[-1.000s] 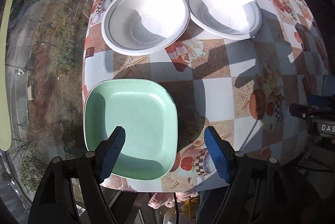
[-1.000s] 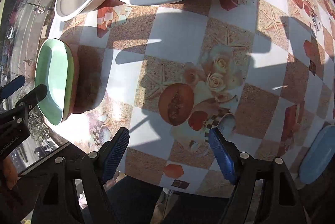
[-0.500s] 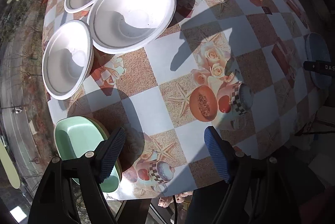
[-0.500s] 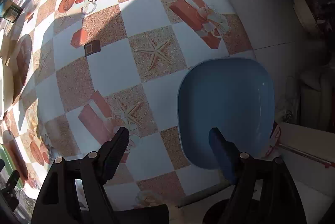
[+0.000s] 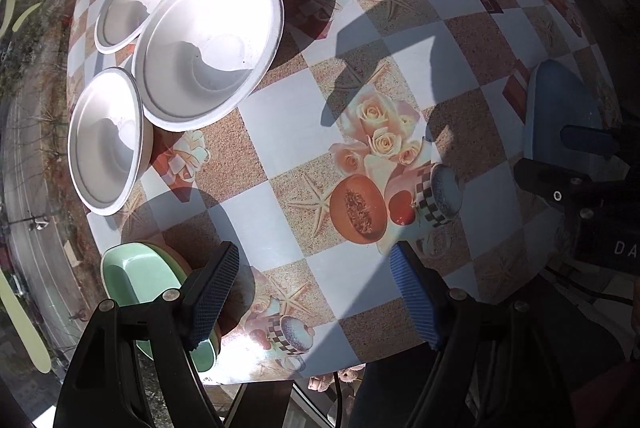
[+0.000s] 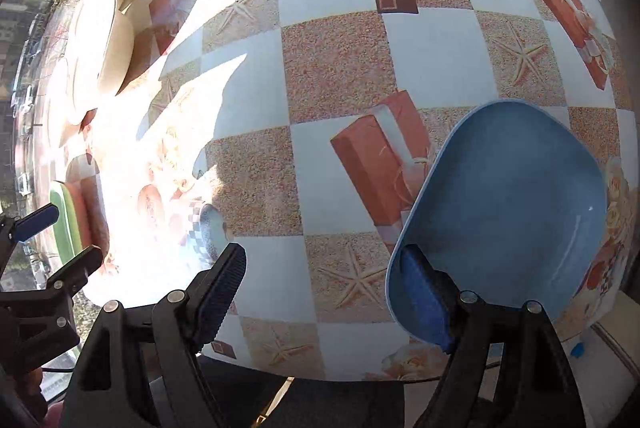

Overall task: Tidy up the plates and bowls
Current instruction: 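Move both grippers to the blue plate and close on its rim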

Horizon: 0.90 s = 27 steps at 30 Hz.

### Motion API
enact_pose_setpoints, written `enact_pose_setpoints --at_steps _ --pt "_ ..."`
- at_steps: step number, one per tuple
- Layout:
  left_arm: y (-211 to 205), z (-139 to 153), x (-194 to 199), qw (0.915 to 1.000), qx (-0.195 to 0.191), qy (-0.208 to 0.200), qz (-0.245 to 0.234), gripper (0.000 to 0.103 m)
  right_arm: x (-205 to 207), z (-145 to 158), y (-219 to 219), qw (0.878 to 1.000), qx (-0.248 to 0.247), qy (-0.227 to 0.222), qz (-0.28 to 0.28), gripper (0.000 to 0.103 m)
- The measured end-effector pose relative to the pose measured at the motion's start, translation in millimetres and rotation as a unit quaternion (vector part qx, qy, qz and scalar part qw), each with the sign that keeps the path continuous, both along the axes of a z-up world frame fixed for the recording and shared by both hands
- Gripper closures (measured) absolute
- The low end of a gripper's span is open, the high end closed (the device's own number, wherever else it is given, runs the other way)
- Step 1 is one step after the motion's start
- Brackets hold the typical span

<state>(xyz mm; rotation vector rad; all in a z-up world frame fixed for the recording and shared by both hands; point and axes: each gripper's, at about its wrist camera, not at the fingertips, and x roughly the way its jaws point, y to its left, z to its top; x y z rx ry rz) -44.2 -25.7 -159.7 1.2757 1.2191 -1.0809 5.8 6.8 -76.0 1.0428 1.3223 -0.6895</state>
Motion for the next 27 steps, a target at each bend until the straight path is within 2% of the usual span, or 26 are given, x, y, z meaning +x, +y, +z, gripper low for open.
enact_pose_setpoints --at_steps 2,4,5,9,12,16,20,26,27 --pt "-6.1 -0.3 -8.8 1.0000 -0.001 0.005 -0.004 0.022 12.0 11.1 3.6 1.000 -0.018 -0.004 0.008 0.023" --pt "-14.7 0.5 -20.9 0.9998 -0.003 0.015 -0.009 0.022 3.8 18.8 0.0 0.999 -0.033 0.009 -0.012 0.023" --pt "-19.4 0.4 -27.4 0.9997 -0.004 0.020 -0.013 0.022 -38.7 16.4 -3.8 0.998 -0.042 0.018 -0.034 0.023" --pt "-41.6 -1.0 -62.0 0.9984 -0.007 0.033 -0.045 0.022 -108.9 21.1 -5.8 0.987 -0.062 0.053 -0.141 0.023" --pt "-61.3 -4.7 -91.1 0.9963 -0.011 0.030 -0.080 0.022 -157.4 9.5 -11.0 0.974 -0.037 0.070 -0.212 0.023" --pt "-88.5 -6.8 -132.3 0.9908 -0.022 0.029 -0.130 0.022 -187.5 -9.8 -1.5 0.960 0.006 0.067 -0.273 0.023" --pt "-106.7 -13.7 -166.0 0.9811 -0.049 0.011 -0.187 0.022 -197.9 -25.0 9.3 0.953 0.035 0.051 -0.298 0.023" --pt "-118.0 -41.8 -199.6 0.9777 -0.015 0.007 -0.209 0.022 -197.2 -58.8 23.2 0.945 0.070 0.053 -0.314 0.023" --pt "-119.0 -46.6 -206.5 0.9776 -0.008 0.006 -0.210 0.022 -201.9 -55.2 24.0 0.945 0.074 0.051 -0.315 0.023"
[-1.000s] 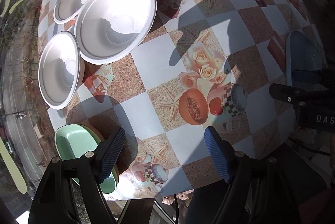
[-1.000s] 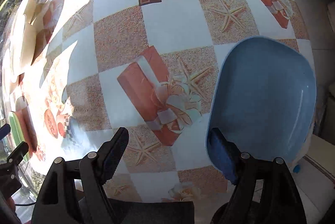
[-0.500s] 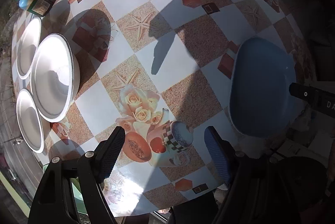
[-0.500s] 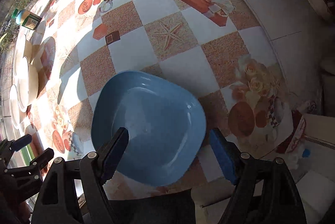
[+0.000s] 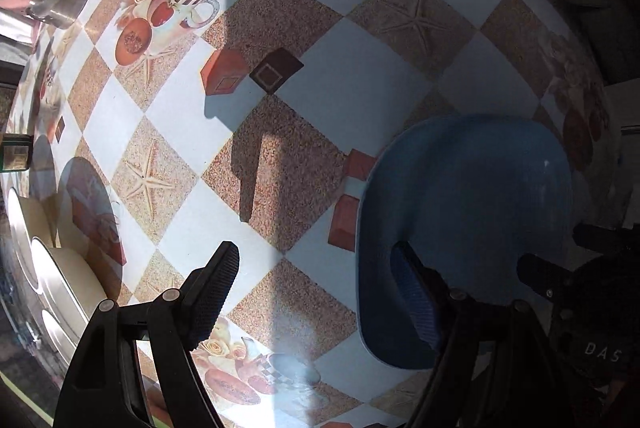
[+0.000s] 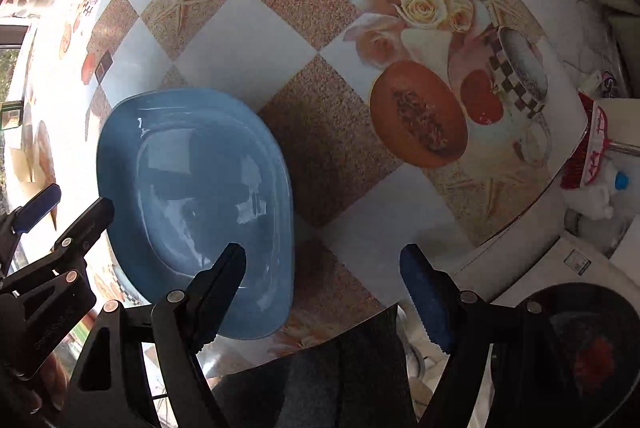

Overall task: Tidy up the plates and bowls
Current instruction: 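Move both grippers to the blue plate and close on its rim, then lift the blue plate with both grippers and carry it over the green plate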

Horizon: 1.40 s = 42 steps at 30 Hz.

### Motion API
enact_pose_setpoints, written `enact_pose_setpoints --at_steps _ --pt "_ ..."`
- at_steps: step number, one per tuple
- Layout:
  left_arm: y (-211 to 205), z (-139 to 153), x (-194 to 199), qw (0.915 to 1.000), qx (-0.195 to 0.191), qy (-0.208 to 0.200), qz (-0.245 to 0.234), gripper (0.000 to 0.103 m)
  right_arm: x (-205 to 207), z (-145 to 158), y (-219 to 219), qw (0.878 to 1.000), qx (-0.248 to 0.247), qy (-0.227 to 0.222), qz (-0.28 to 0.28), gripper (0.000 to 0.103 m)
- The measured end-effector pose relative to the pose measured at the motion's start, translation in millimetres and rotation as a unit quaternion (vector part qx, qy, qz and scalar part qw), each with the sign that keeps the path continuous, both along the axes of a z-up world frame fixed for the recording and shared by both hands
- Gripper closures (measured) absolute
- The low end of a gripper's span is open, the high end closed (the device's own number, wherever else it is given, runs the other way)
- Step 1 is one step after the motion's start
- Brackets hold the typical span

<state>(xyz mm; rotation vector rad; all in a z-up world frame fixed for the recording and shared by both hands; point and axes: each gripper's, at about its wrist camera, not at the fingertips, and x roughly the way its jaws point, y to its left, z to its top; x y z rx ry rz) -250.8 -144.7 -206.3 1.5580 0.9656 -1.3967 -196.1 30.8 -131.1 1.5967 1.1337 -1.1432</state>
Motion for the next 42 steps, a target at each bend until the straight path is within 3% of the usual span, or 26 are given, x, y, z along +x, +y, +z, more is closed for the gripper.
enact_pose_setpoints --at_steps 5,7,8,9,11,12,13,20,29,38,42 --pt "1.8 -4.4 -18.7 0.9995 0.015 0.025 0.014 0.023 8.1 -7.5 -0.5 1.000 0.010 0.019 0.023 0.023" --pt "-2.0 -5.1 -18.4 0.9989 0.025 0.036 0.015 0.031 10.8 -3.4 -4.6 0.999 0.011 0.029 0.033 0.025" --pt "-3.6 -5.1 -12.6 0.9984 0.031 0.045 0.016 0.040 13.1 -0.4 -5.5 0.999 0.011 0.035 0.039 0.027" --pt "6.7 -5.0 -7.4 0.9978 0.035 0.054 0.014 0.052 15.9 1.7 -6.8 0.998 0.010 0.039 0.048 0.032" --pt "11.4 -2.2 -15.0 0.9981 0.034 0.052 0.005 0.061 23.6 12.3 -11.5 0.997 -0.001 0.032 0.065 0.051" --pt "15.7 -0.7 -19.7 0.9987 0.032 0.040 -0.003 0.061 29.2 14.7 -13.0 0.997 -0.005 0.015 0.073 0.075" --pt "18.7 0.1 -20.4 0.9990 0.030 0.031 -0.006 0.061 34.7 15.7 -14.0 0.997 0.001 0.004 0.080 0.083" --pt "65.5 6.9 12.1 0.9995 0.033 0.003 -0.001 0.063 60.9 19.7 -7.4 0.991 0.014 -0.006 0.131 0.083" --pt "127.6 12.1 53.5 0.9955 0.060 0.009 0.073 0.063 114.4 25.2 1.4 0.976 0.008 -0.026 0.217 0.082" --pt "146.2 47.6 94.8 0.9932 0.015 0.019 0.114 0.063 150.3 31.9 11.8 0.965 -0.005 -0.031 0.262 0.082" --pt "169.9 65.0 90.7 0.9936 0.005 0.017 0.112 0.063 154.6 32.8 19.1 0.962 -0.015 -0.031 0.271 0.082"
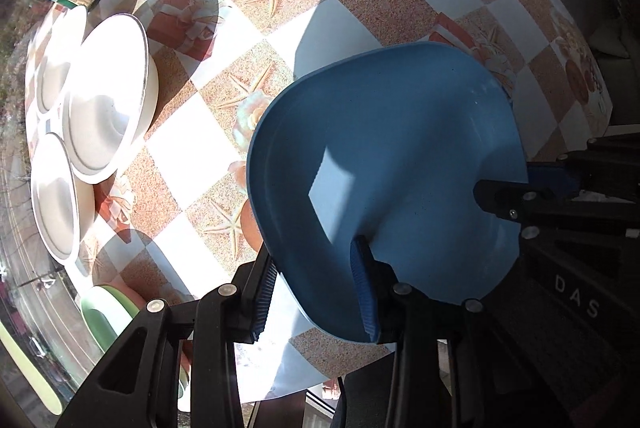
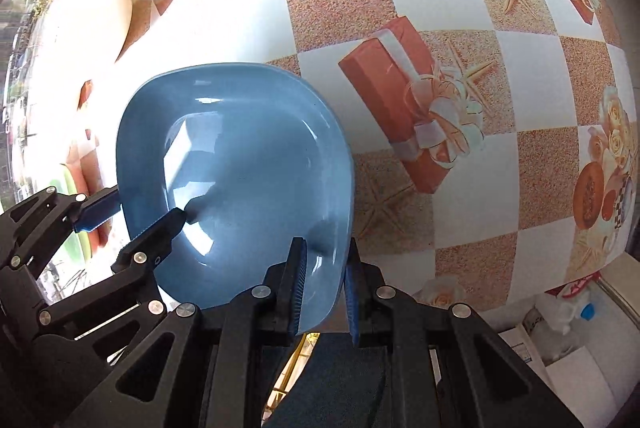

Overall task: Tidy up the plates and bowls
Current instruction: 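Lift the blue plate with both grippers and carry it over the green plate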

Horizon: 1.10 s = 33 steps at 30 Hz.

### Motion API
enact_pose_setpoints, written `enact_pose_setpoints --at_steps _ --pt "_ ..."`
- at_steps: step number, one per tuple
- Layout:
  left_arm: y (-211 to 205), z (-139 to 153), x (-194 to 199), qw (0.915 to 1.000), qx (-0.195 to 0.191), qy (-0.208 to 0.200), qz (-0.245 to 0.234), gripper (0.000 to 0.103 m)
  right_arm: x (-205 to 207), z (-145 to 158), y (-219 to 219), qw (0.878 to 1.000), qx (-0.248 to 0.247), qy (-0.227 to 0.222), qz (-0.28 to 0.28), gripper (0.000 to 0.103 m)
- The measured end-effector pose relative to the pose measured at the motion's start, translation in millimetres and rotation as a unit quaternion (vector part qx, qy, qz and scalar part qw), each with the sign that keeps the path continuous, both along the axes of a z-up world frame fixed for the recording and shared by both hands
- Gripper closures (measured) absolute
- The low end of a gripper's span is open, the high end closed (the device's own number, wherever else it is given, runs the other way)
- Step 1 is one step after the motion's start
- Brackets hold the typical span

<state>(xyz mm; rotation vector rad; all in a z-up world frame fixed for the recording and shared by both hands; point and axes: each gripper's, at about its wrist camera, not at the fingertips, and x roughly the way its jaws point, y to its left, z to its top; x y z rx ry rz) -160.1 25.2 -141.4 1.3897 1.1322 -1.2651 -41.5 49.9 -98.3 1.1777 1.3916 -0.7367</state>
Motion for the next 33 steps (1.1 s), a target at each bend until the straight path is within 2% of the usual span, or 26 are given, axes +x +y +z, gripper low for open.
enact_pose_setpoints --at_steps 16,33 --pt "-9.5 13.3 54.0 0.9994 -0.021 0.007 0.027 0.063 1.7 -5.5 23.4 1.000 -0.024 -0.003 0.016 0.082" --pt "18.3 24.0 106.9 0.9967 -0.039 0.004 0.072 0.063 14.6 0.2 35.7 0.998 -0.039 -0.015 0.048 0.082"
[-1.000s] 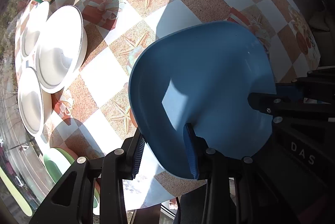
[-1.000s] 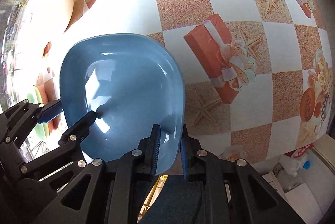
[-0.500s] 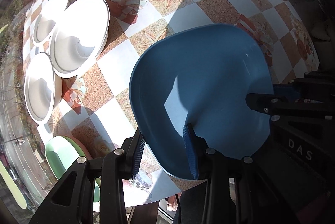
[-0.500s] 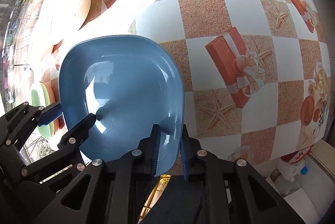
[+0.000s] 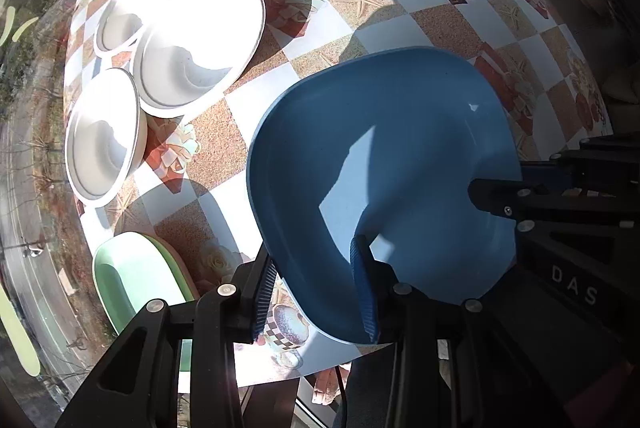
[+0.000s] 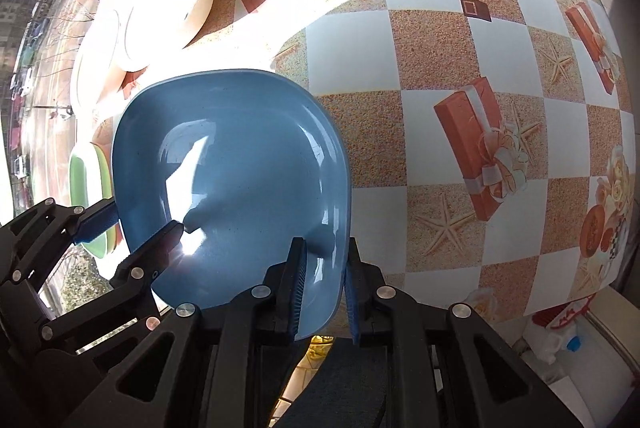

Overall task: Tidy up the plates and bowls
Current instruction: 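Lift the blue plate with both grippers and carry it over the green plate, then lower the blue plate onto the green plate and open both grippers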

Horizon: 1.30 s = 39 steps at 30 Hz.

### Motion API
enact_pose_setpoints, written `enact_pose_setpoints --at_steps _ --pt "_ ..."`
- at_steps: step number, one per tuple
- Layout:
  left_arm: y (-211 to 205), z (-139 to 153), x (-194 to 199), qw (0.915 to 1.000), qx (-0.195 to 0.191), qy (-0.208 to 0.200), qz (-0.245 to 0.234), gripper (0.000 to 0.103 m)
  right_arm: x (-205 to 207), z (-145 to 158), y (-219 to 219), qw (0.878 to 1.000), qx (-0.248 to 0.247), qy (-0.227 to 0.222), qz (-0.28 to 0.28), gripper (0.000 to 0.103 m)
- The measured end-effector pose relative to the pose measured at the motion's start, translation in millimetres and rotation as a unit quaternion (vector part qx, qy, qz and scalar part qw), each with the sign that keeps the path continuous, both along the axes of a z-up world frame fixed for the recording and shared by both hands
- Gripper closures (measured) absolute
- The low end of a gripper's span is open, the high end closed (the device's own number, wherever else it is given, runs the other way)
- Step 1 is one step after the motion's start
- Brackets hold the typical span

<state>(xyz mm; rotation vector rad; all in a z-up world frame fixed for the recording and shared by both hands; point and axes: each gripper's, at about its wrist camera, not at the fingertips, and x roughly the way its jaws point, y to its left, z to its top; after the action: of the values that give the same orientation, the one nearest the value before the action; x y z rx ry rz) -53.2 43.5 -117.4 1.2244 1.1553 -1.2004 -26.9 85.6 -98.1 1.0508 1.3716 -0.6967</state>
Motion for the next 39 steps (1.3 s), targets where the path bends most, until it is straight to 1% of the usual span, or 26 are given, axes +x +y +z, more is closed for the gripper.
enact_pose_setpoints --at_steps 16,22,29,33,39 --pt "13.9 12.2 55.6 0.9988 -0.010 -0.010 0.047 0.063 8.8 22.0 5.7 0.999 -0.020 -0.017 0.042 0.082" --pt "21.7 17.4 67.4 0.9965 -0.017 -0.017 0.080 0.063 12.7 33.3 4.9 0.997 -0.025 -0.021 0.064 0.082" --pt "36.3 14.6 92.0 0.9907 -0.010 -0.018 0.135 0.063 29.6 26.1 13.2 0.993 -0.009 -0.019 0.114 0.082" --pt "44.5 10.9 110.5 0.9854 -0.004 -0.025 0.168 0.063 45.6 24.3 18.9 0.989 0.002 -0.018 0.143 0.082" --pt "64.2 8.5 145.8 0.9776 0.007 -0.041 0.206 0.063 70.9 19.5 34.1 0.983 0.030 -0.031 0.179 0.082"
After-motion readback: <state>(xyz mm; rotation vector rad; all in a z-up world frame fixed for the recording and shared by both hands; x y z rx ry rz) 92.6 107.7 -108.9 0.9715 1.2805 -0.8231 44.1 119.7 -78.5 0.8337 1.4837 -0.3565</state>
